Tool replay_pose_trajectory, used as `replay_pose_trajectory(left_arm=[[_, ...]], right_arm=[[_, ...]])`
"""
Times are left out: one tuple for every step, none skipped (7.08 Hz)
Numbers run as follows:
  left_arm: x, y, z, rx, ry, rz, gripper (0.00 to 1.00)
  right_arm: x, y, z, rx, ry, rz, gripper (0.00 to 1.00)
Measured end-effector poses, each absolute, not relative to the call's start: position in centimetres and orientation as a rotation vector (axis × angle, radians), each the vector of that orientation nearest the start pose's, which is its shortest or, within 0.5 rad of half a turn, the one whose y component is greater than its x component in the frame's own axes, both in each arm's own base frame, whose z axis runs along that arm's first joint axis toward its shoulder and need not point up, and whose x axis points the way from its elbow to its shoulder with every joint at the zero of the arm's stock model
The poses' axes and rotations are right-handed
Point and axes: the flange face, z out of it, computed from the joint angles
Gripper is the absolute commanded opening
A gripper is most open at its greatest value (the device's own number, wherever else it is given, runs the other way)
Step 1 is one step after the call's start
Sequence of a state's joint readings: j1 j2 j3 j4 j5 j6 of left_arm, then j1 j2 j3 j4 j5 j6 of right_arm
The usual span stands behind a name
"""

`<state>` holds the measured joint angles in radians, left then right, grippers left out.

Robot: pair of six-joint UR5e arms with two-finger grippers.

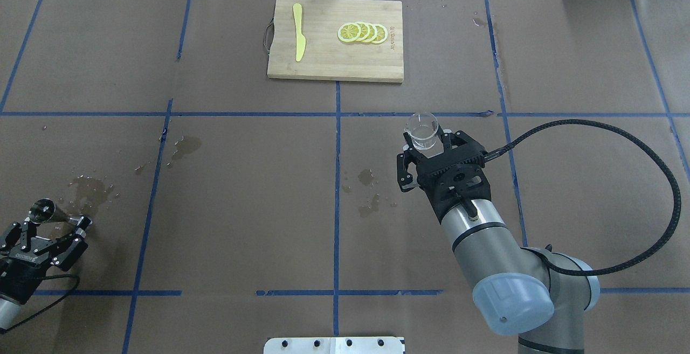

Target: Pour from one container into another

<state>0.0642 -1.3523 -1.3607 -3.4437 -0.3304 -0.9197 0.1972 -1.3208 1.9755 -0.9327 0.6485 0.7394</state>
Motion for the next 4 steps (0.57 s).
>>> replay_pose_trajectory(left_arm=[[32.3, -20.6, 64.4, 1.253, 0.885, -0.297, 1.00], [31.9, -20.5, 64.5, 1.229, 0.903, -0.258, 1.00], [31.0, -20.4, 64.5, 1.200, 0.923, -0.215, 1.00], [29.5, -20.3, 64.2, 1.165, 0.950, -0.170, 1.00]], right_arm=[[-45.0, -30.7, 25.6, 1.250, -0.642, 0.070, 0.00], [-45.0, -30.7, 25.6, 1.250, -0.643, 0.069, 0.00], [-45.0, -30.6, 25.5, 1.250, -0.643, 0.069, 0.00], [-45.0, -30.6, 25.5, 1.250, -0.644, 0.070, 0.00]])
